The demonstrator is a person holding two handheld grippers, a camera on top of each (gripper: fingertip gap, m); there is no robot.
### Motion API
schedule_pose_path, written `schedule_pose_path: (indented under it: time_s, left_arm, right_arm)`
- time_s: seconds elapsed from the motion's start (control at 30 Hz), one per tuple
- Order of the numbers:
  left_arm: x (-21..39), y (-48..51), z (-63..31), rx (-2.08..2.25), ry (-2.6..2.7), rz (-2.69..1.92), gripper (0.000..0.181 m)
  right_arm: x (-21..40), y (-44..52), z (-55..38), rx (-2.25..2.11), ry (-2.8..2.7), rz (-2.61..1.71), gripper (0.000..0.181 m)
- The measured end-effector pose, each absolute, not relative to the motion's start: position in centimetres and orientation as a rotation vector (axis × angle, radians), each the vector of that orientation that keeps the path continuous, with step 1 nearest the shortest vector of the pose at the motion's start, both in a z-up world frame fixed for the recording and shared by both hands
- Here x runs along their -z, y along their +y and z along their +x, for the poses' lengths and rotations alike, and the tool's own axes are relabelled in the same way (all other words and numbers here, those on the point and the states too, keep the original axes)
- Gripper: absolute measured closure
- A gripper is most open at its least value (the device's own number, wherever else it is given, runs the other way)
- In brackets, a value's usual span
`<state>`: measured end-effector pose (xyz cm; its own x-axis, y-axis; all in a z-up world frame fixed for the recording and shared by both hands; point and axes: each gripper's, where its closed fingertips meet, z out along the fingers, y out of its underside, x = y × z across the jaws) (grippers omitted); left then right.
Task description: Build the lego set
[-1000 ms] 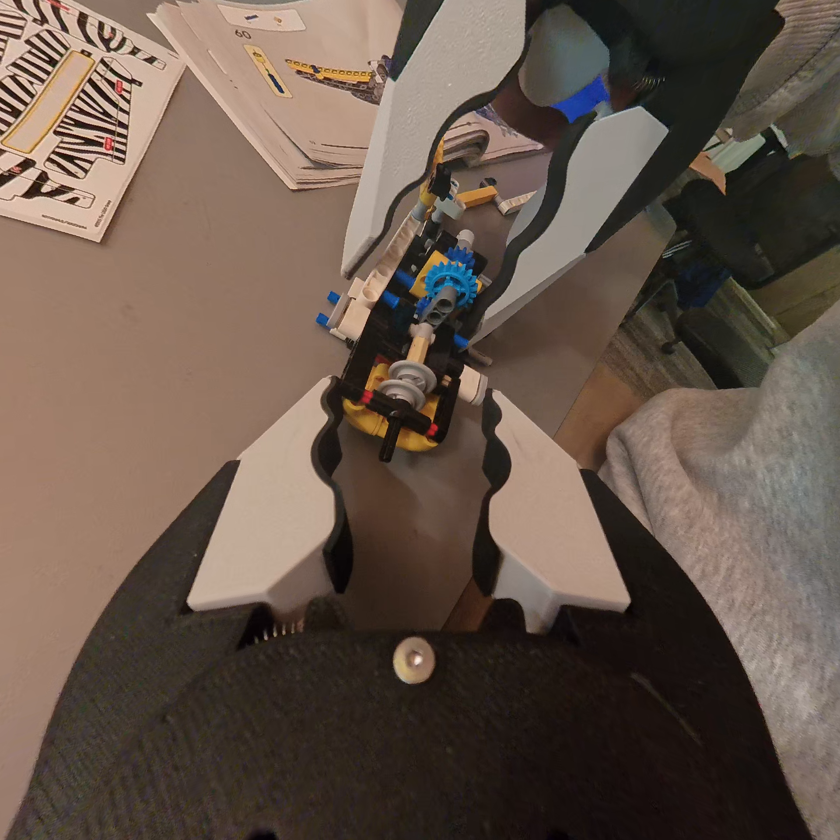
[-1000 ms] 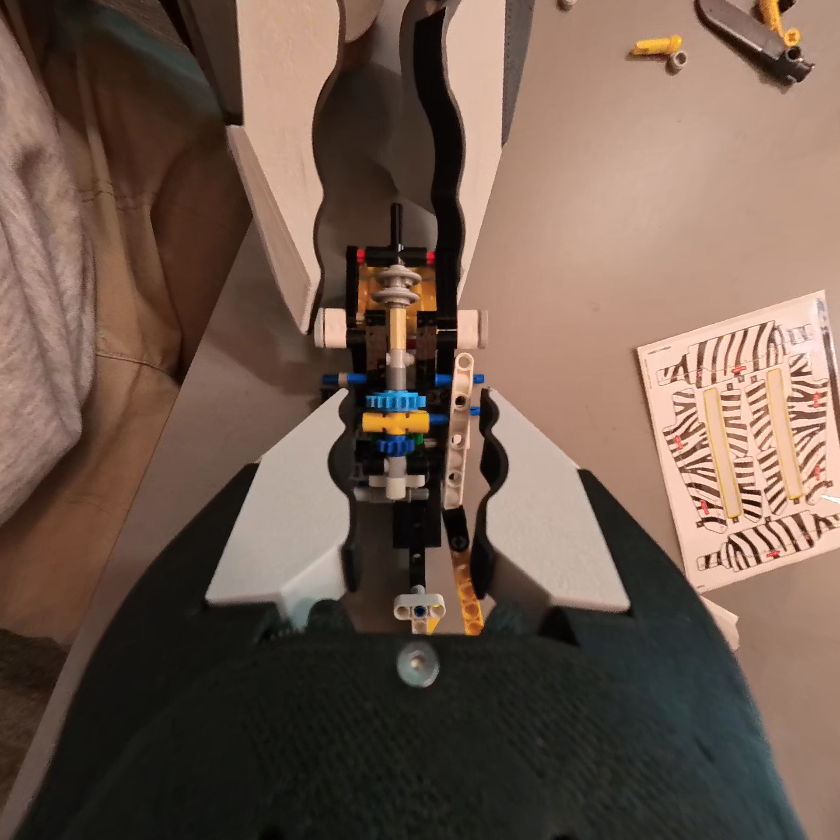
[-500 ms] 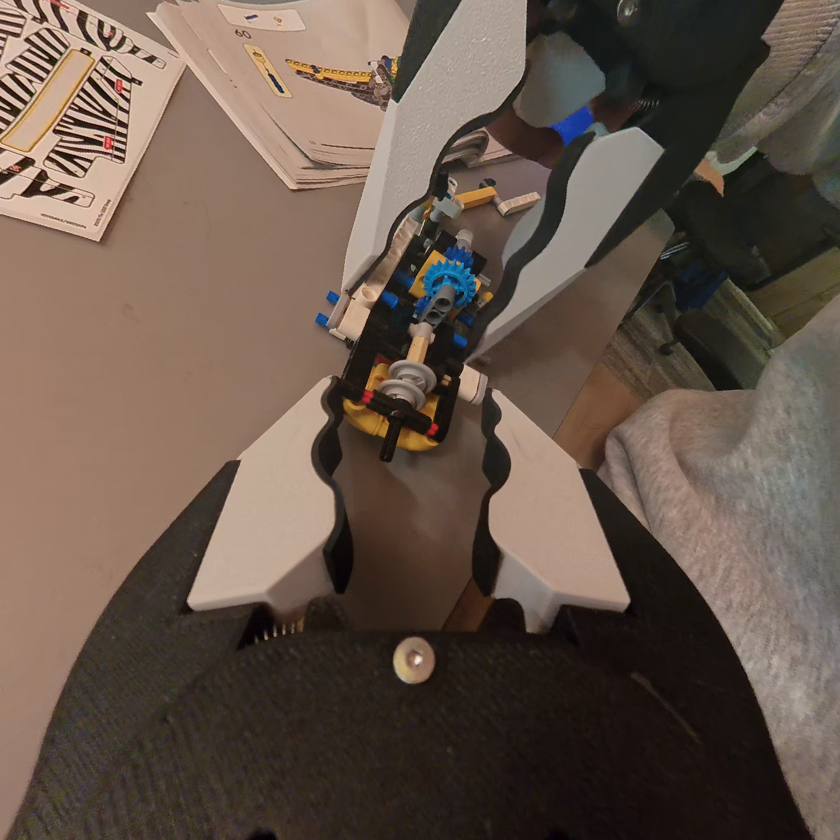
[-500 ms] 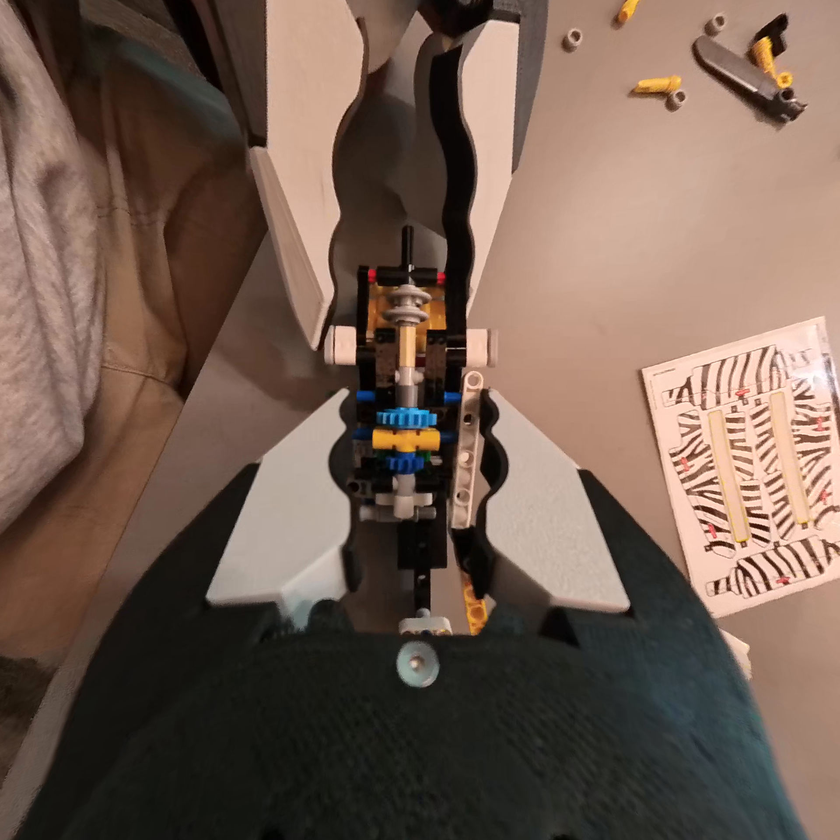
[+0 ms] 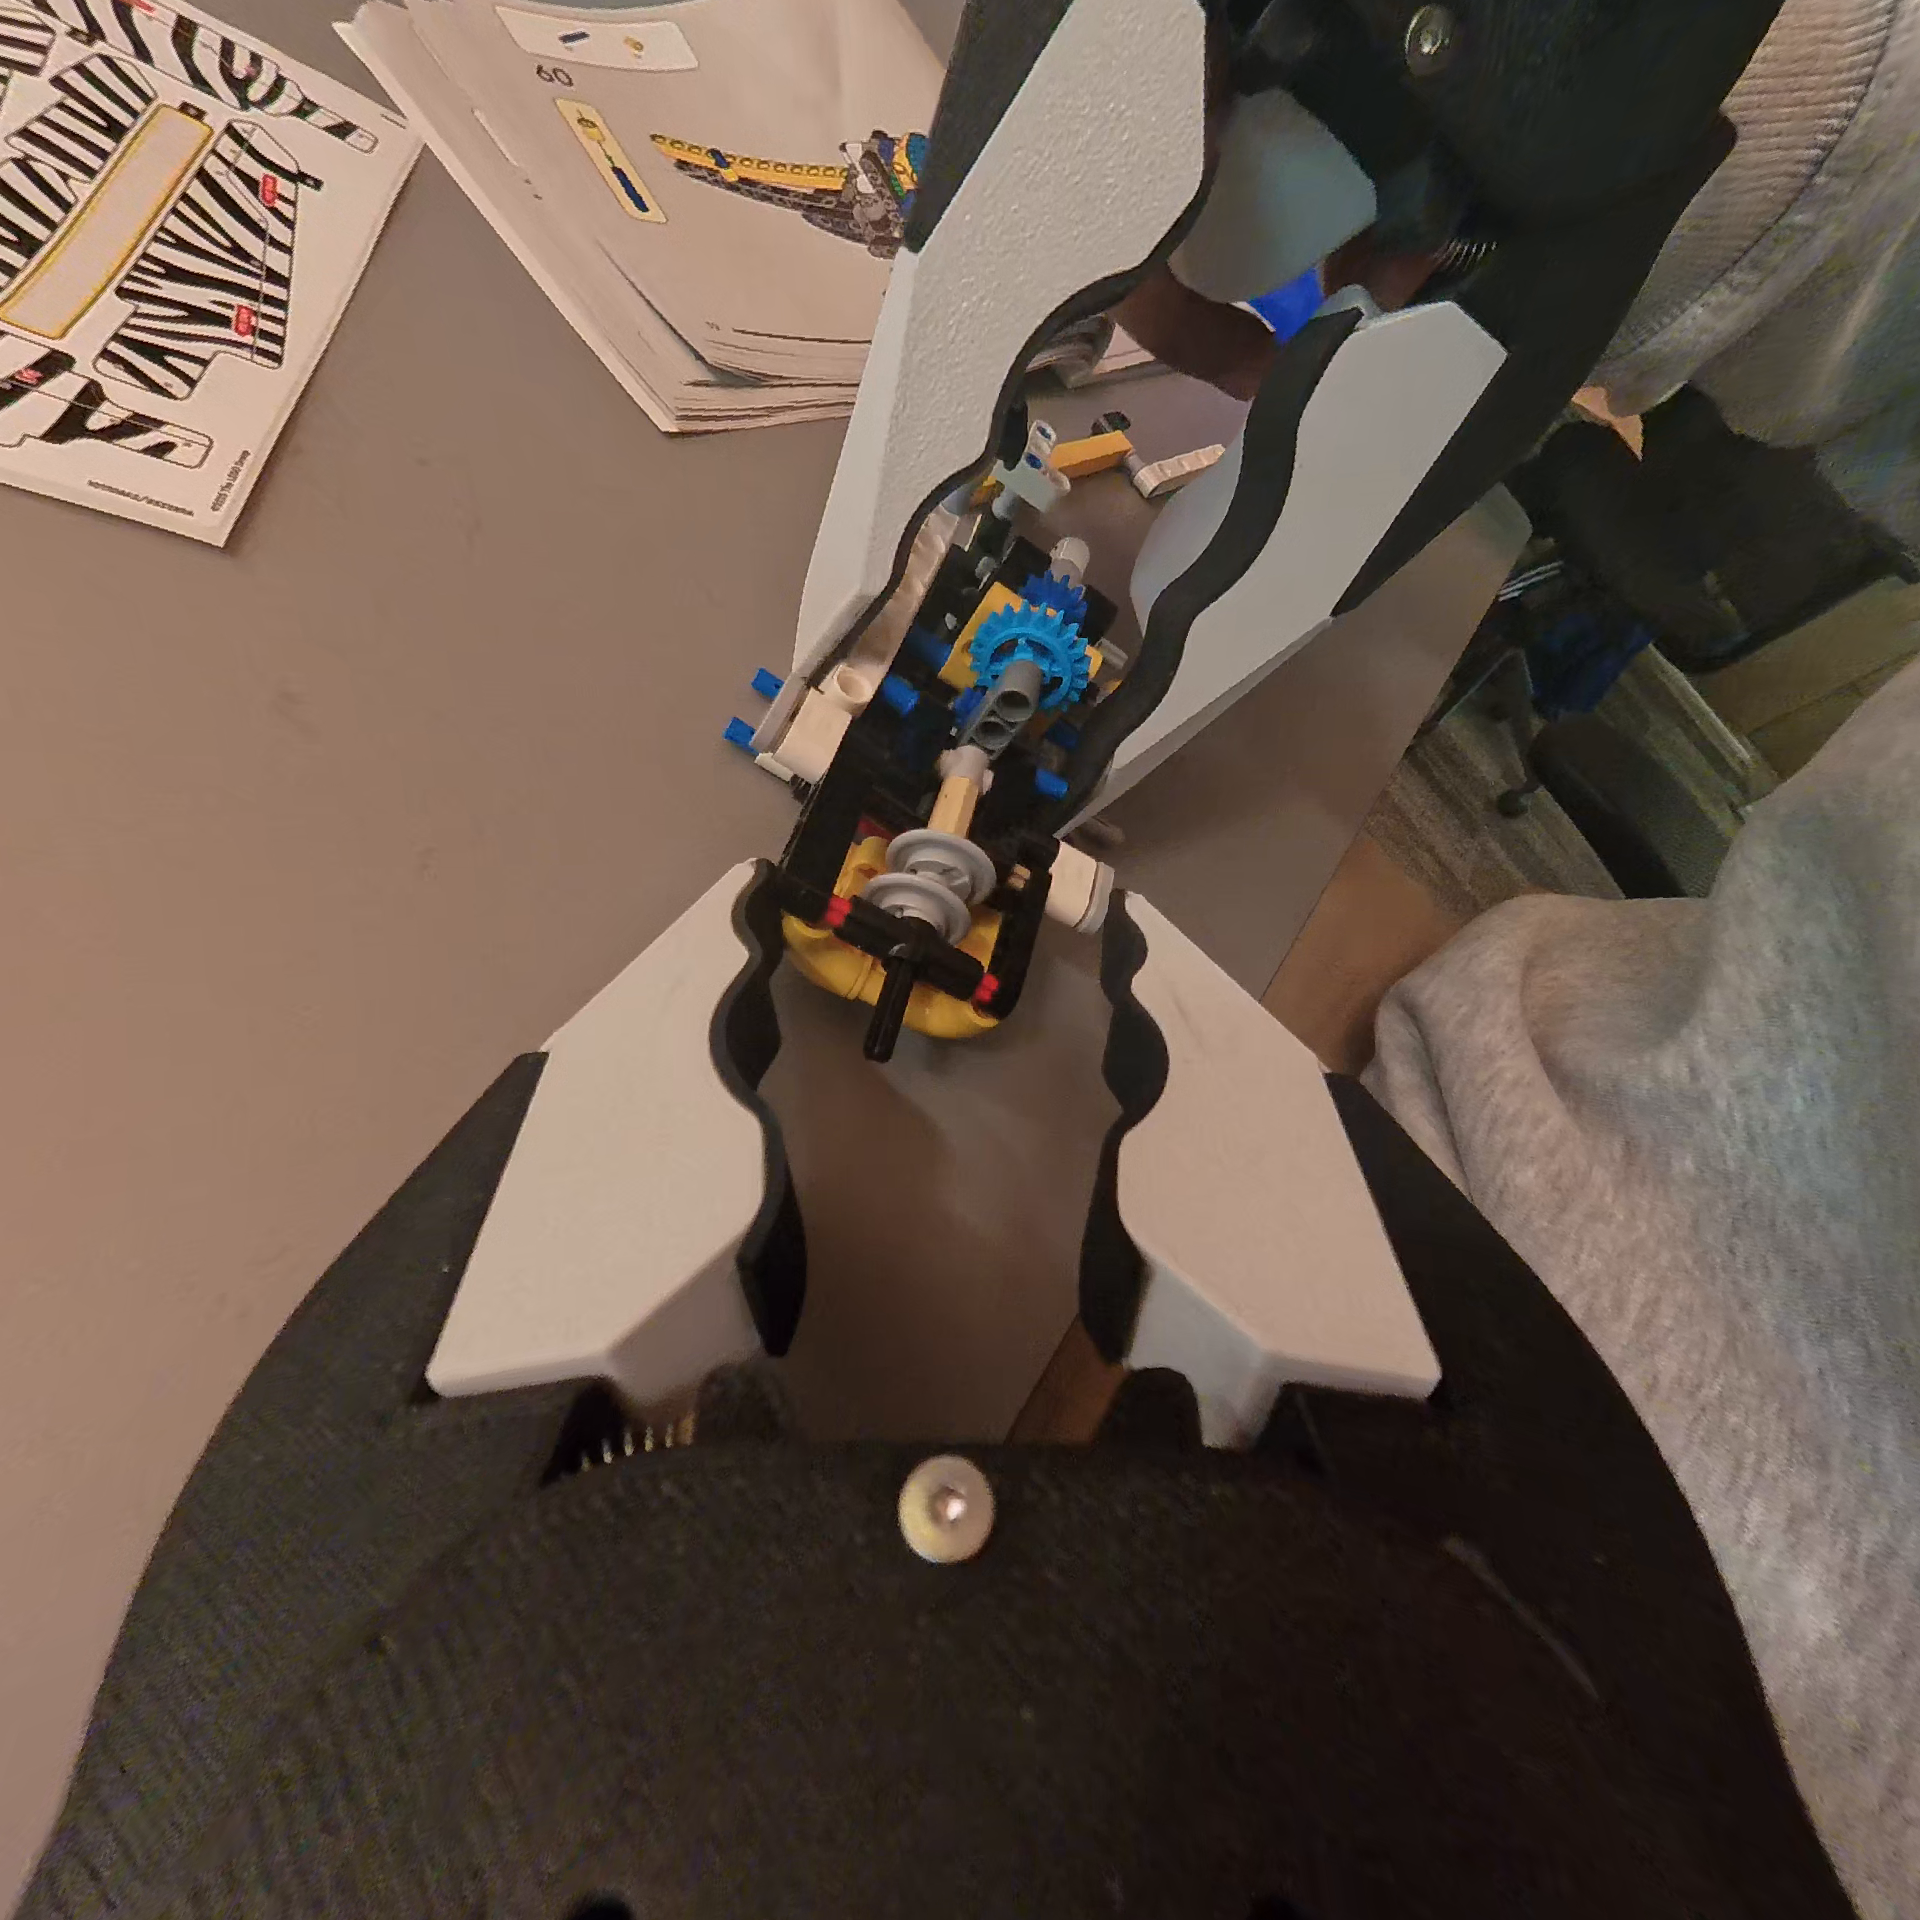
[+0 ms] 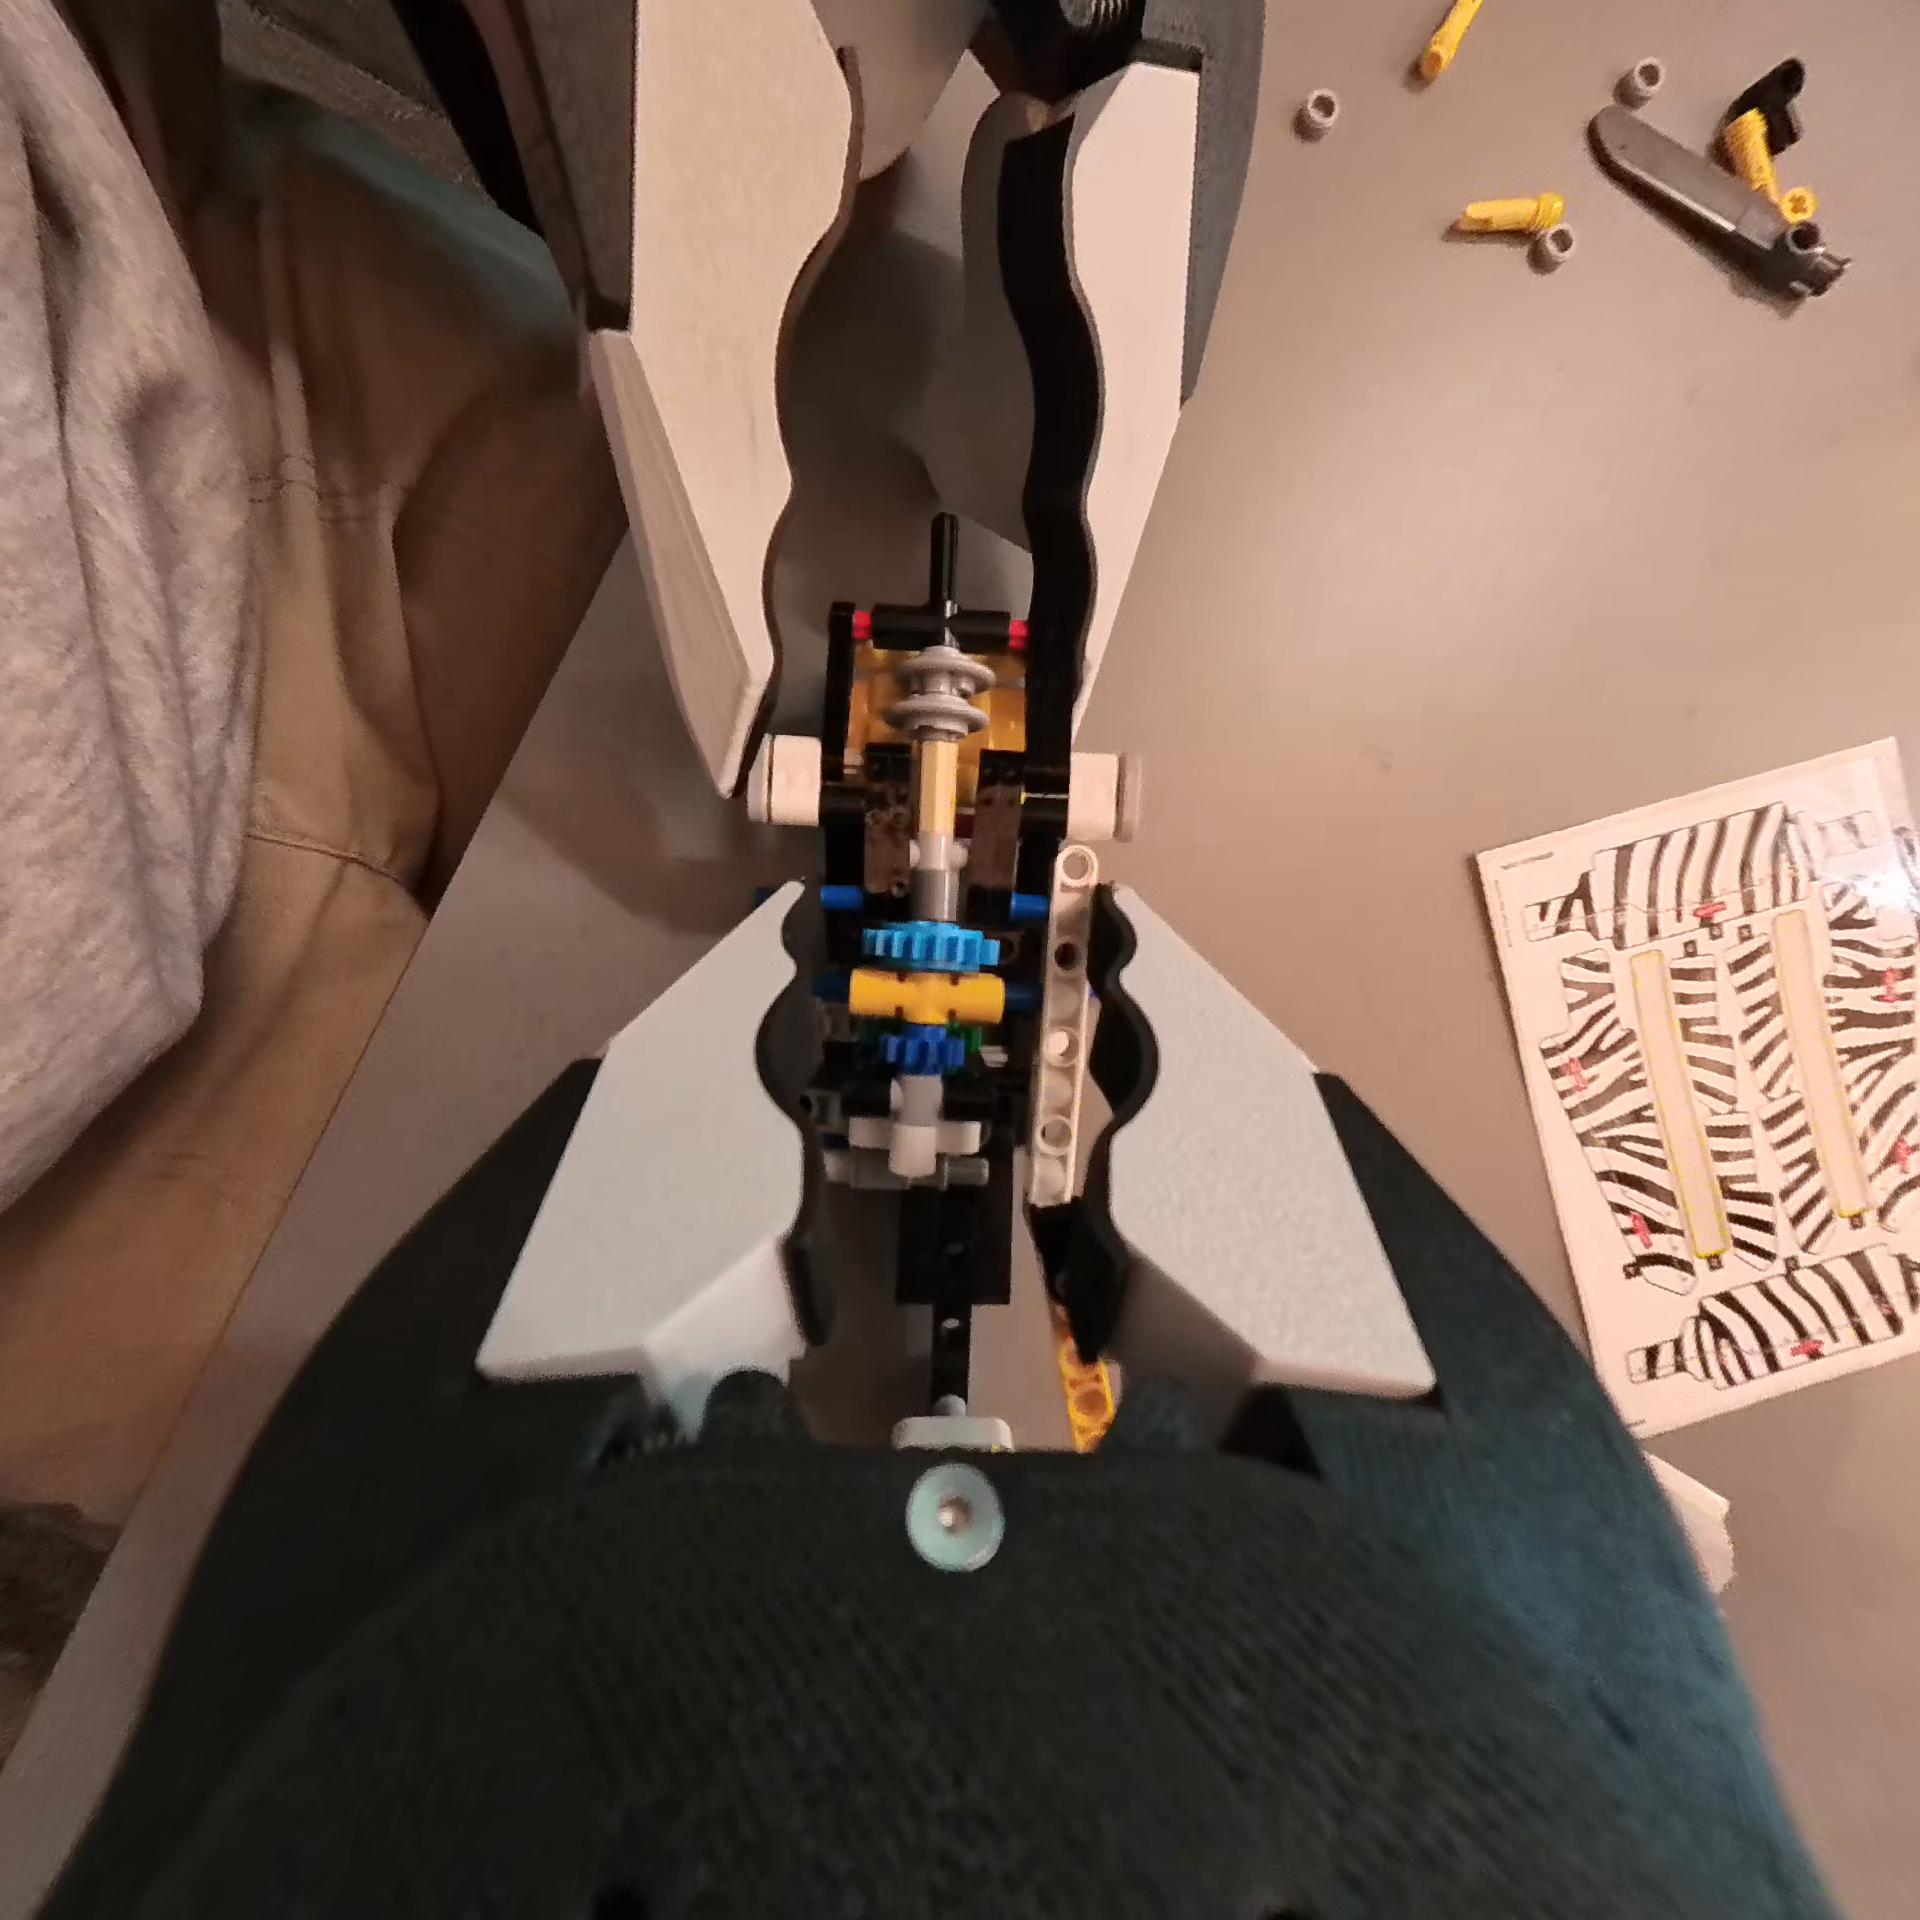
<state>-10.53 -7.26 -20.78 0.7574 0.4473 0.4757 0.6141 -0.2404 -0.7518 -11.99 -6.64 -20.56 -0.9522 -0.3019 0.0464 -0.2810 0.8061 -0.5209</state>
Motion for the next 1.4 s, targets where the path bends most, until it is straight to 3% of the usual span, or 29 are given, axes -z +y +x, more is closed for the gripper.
schedule_pose_path:
  time_s: [1.0, 1.17, 1.27, 1.4]
  left_arm:
    - [20.6, -7.3, -10.5, 0.212, -0.819, -1.870, 0.120]
    - [17.3, -8.6, -11.1, 0.285, -0.824, -1.685, 0.110]
    - [15.9, -10.0, -12.0, 0.225, -0.754, -1.693, 0.125]
    - [17.6, -9.7, -13.1, 0.222, -0.682, -1.896, 0.127]
  right_arm:
    - [20.3, -6.8, -11.7, 0.895, 2.996, -0.439, 0.131]
    - [20.7, -7.1, -11.2, 0.861, 2.979, -0.408, 0.102]
    - [20.5, -7.1, -11.0, 0.878, 2.949, -0.415, 0.106]
    - [19.8, -7.2, -11.0, 0.926, 2.899, -0.387, 0.115]
